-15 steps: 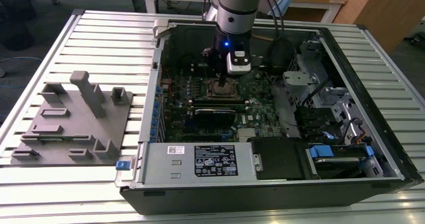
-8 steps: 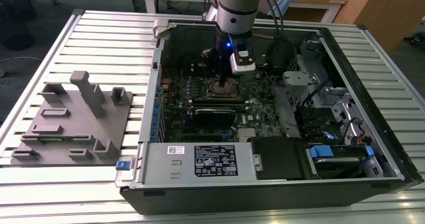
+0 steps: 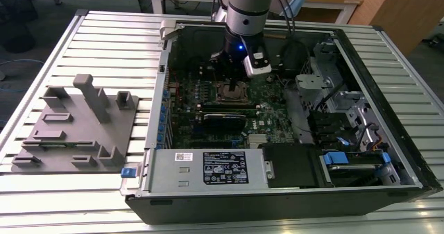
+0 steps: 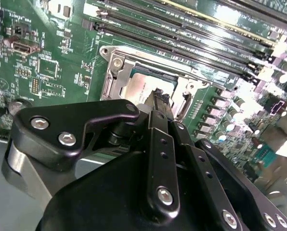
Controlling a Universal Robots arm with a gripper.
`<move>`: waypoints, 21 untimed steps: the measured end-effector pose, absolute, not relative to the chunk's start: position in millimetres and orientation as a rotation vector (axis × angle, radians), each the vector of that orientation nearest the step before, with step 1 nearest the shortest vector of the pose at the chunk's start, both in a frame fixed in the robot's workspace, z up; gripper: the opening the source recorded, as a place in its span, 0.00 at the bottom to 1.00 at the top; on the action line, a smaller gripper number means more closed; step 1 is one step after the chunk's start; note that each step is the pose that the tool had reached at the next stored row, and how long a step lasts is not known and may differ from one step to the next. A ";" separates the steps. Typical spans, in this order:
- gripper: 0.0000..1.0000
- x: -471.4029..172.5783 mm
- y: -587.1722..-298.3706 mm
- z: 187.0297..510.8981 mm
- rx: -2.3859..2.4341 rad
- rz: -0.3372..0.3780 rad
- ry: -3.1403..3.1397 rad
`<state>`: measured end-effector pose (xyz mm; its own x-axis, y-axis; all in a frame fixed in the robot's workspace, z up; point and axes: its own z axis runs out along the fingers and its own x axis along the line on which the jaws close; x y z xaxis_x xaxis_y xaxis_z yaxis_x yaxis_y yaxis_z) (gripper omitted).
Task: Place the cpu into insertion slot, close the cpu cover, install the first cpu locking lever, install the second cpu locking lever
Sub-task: 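Close the cpu cover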
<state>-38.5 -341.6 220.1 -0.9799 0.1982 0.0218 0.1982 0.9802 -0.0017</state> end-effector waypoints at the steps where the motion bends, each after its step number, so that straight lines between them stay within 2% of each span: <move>1: 0.11 -38.5 -341.6 220.1 -0.302 -0.001 -3.105; 21: 0.11 -38.5 -341.6 219.4 -0.226 0.000 -3.113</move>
<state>-38.5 -341.6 219.4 -0.9893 0.1447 0.0205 0.1447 0.9895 -0.0012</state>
